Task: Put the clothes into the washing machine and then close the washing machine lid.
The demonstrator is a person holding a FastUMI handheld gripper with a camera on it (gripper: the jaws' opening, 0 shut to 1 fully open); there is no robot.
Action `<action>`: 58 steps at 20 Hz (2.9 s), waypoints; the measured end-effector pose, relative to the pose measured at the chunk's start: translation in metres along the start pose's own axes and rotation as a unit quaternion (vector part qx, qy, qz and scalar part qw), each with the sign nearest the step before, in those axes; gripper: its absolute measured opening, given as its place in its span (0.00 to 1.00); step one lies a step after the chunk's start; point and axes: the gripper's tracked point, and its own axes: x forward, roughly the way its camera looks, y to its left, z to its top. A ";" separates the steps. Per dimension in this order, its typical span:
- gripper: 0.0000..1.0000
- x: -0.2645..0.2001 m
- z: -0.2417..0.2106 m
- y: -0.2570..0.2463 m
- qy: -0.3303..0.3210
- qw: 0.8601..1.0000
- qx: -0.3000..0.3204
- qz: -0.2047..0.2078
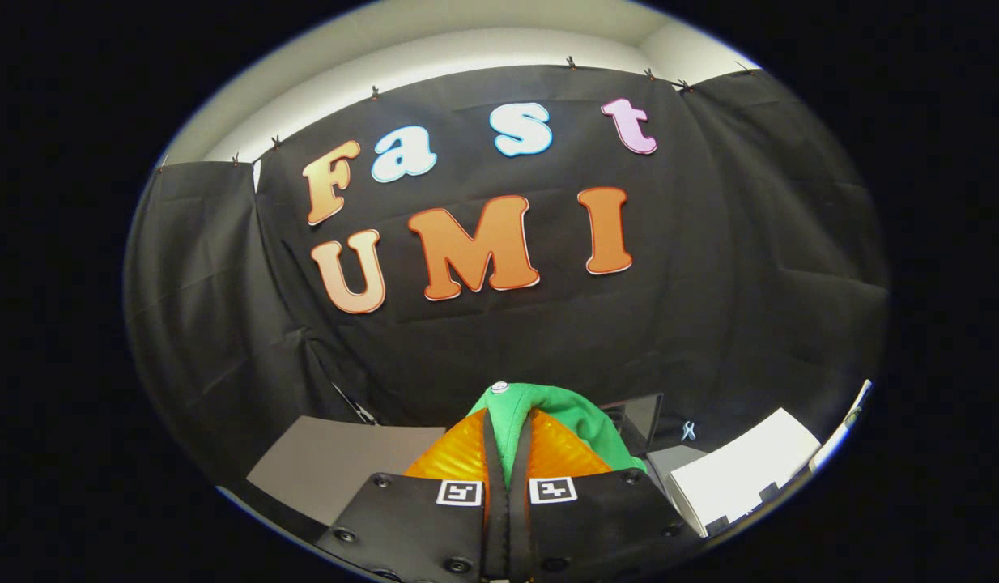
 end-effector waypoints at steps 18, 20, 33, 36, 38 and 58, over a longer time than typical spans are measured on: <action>0.08 0.117 -0.216 -0.100 0.196 0.979 -0.047 0.038; 0.08 0.126 -0.246 -0.098 0.225 0.972 -0.055 0.046; 0.08 0.182 -0.382 -0.114 0.307 0.945 -0.109 0.033; 0.08 0.194 -0.411 -0.120 0.328 0.938 -0.108 0.024; 0.08 0.200 -0.431 -0.126 0.342 0.933 -0.108 0.015; 0.39 0.197 -0.488 -0.150 0.405 0.910 -0.079 -0.043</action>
